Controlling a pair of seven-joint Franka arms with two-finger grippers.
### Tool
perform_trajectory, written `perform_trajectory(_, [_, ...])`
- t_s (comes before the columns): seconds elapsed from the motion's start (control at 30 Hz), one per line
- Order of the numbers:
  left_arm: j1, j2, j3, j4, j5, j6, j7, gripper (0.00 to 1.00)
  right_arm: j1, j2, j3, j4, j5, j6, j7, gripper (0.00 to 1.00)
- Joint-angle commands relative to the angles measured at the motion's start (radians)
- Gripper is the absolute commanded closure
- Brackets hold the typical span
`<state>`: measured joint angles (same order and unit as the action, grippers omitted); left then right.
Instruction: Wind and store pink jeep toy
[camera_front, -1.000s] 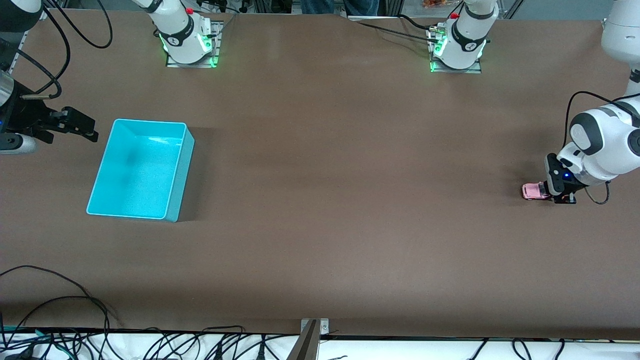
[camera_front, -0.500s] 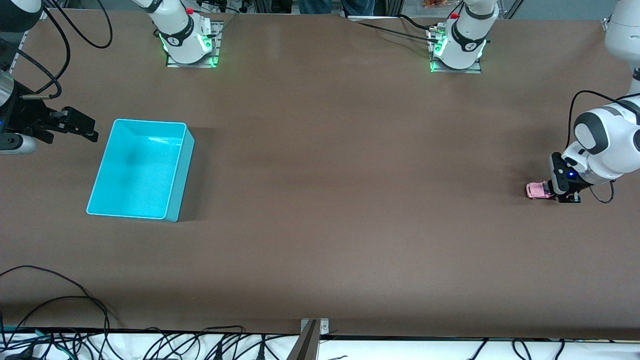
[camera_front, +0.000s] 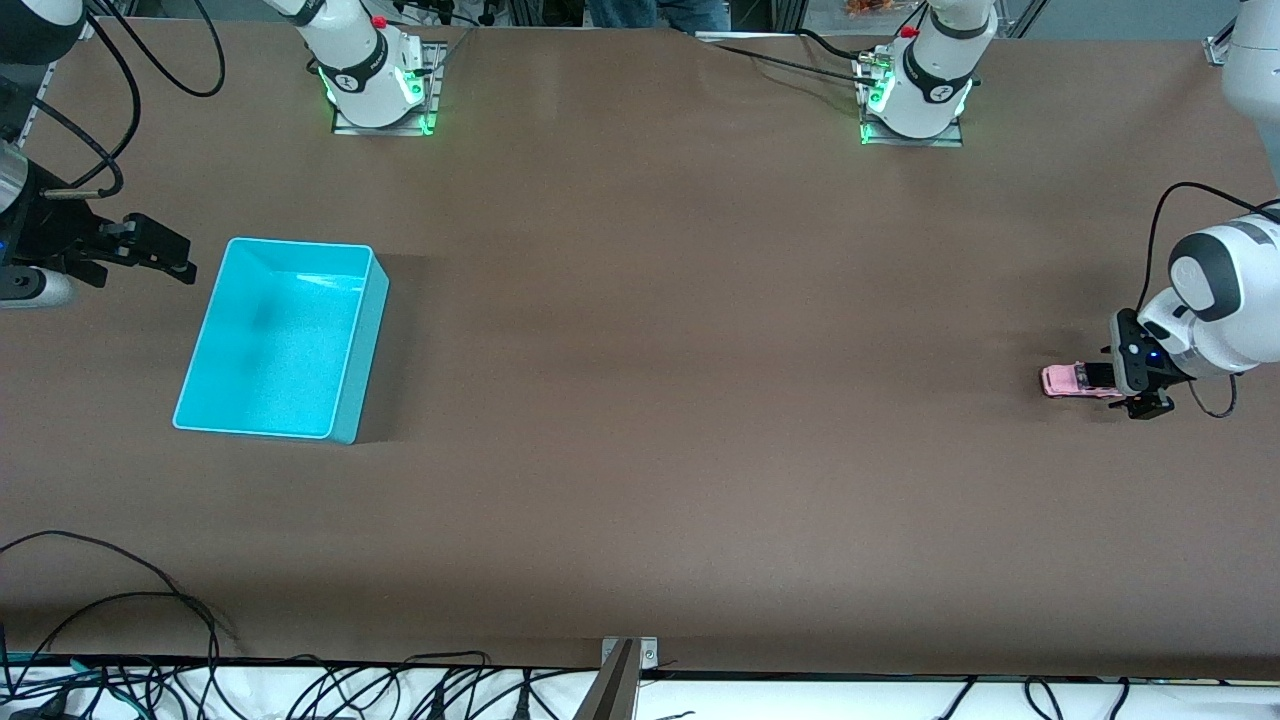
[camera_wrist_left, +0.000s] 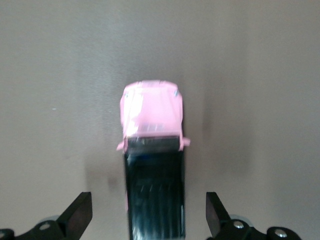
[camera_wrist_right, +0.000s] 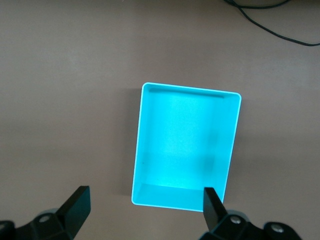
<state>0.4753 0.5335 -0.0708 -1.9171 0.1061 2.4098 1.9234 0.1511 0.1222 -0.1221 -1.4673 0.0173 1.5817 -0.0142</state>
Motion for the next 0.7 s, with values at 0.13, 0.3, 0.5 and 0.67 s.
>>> perform_trajectory(0.13, [0.008,-0.062,-0.04,0.047,0.006,-0.125,-0.046,0.0,0.001,0.004,0.002,0.022,0.0,-0.02,-0.004,0.0])
perform_trajectory(0.3, [0.006,-0.067,-0.079,0.153,0.007,-0.283,-0.147,0.0,0.001,0.004,0.002,0.022,0.0,-0.02,-0.004,0.0])
perform_trajectory(0.5, [0.005,-0.067,-0.122,0.248,0.007,-0.383,-0.211,0.0,0.001,0.004,0.002,0.022,0.0,-0.02,-0.004,0.0])
perform_trajectory(0.67, [0.006,-0.067,-0.17,0.331,0.007,-0.503,-0.32,0.0,0.001,0.004,0.002,0.022,0.0,-0.02,-0.004,0.0])
